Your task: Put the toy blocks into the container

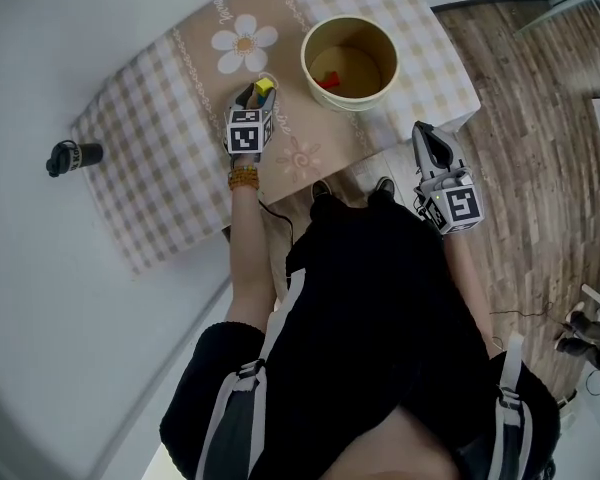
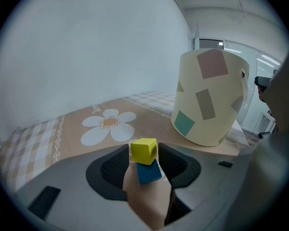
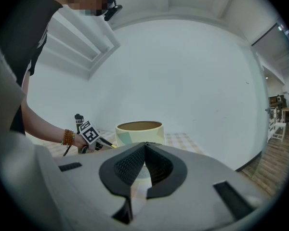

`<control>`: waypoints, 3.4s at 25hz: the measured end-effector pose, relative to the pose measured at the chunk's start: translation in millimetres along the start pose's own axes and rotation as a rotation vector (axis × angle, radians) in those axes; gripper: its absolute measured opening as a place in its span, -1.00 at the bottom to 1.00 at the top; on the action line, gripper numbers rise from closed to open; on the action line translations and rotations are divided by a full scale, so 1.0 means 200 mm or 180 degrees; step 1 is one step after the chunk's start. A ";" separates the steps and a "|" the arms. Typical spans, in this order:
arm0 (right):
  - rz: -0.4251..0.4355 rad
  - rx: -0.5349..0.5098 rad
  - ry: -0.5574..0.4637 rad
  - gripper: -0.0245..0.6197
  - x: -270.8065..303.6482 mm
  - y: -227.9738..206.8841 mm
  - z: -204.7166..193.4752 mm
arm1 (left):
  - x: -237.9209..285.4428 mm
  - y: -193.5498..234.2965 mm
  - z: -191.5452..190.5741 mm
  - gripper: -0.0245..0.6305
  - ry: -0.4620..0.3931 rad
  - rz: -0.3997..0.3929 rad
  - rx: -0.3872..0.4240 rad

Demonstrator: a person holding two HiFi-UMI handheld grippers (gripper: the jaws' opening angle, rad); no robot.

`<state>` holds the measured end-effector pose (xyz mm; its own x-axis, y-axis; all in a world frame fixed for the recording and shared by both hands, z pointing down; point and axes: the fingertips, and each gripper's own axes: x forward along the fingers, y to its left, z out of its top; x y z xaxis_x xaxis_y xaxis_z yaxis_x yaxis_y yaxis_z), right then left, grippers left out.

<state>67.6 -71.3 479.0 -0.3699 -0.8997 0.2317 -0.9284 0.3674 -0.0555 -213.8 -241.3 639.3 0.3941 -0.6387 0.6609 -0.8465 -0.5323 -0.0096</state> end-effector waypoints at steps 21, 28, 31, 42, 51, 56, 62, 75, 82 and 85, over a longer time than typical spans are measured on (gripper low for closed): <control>-0.0023 -0.0018 -0.0036 -0.90 -0.03 -0.05 0.00 | -0.06 -0.05 0.02 -0.47 -0.0117 0.0022 0.0023; 0.0060 -0.0117 -0.0017 -0.90 -0.03 -0.03 -0.01 | -0.15 -0.12 0.03 -0.47 -0.0232 0.0029 0.0056; 0.0054 -0.0204 -0.0012 -0.90 -0.04 -0.06 -0.01 | -0.22 -0.19 0.06 -0.47 -0.0337 0.0004 0.0080; -0.0055 -0.0081 0.0022 -0.90 -0.08 -0.22 -0.03 | -0.45 -0.53 0.12 -0.47 -0.0800 -0.0193 0.0037; -0.0110 -0.0036 -0.0012 -0.90 -0.07 -0.27 -0.02 | -0.49 -0.70 0.08 -0.47 -0.0845 -0.0372 0.0089; -0.0054 0.0002 0.0012 -0.90 -0.07 -0.28 -0.06 | -0.50 -0.74 0.08 -0.47 -0.0842 -0.0340 0.0123; -0.0065 0.0017 -0.0010 -0.90 -0.07 -0.30 -0.06 | -0.61 -0.67 0.26 -0.47 -0.1022 -0.0265 0.0213; -0.0172 0.0117 -0.0102 -0.90 -0.13 -0.37 -0.06 | -0.64 -0.77 1.07 -0.47 -0.1104 -0.0497 0.1017; -0.0414 0.0233 -0.0123 -0.90 -0.27 -0.49 -0.11 | -0.28 -0.97 1.00 -0.47 0.0025 -0.0979 0.1539; -0.0540 0.0302 -0.0120 -0.90 -0.34 -0.53 -0.15 | -0.15 -1.03 0.92 -0.46 0.0539 -0.1118 0.1792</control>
<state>192.6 -41.5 498.4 -0.2073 -0.9557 0.2090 -0.9760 0.1875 -0.1105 14.1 -214.8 482.2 0.5110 -0.3041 0.8040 -0.3456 -0.9291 -0.1317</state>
